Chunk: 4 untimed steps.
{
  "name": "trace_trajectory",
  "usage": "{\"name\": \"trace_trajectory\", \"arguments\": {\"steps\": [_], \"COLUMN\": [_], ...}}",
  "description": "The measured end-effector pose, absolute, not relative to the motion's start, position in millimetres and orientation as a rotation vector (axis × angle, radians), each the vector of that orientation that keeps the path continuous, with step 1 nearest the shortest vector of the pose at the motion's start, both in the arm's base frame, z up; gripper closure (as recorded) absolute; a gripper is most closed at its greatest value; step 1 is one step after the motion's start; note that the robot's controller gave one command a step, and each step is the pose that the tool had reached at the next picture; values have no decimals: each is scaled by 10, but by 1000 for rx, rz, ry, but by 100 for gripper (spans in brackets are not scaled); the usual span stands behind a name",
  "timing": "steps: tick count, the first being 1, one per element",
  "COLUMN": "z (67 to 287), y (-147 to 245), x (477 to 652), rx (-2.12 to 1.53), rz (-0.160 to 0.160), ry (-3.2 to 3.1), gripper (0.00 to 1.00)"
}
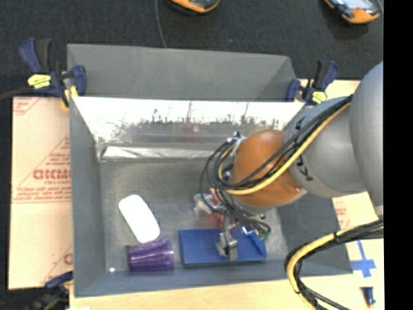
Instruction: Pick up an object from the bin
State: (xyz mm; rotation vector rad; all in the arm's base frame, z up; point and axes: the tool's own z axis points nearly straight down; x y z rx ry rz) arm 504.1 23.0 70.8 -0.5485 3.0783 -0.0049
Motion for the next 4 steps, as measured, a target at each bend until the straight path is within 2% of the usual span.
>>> {"name": "trace_trajectory", "arguments": {"steps": [1,2,3,4], "z": [739,756,1165,1457], "y": [313,313,306,301], "x": [5017,5012,4988,5010], "rx": [-170,-171,-172,-170], "rz": [-2,-2,-3,-4], "ry": [3105,3106,3116,3106], "gripper": [100,100,100,100]}}
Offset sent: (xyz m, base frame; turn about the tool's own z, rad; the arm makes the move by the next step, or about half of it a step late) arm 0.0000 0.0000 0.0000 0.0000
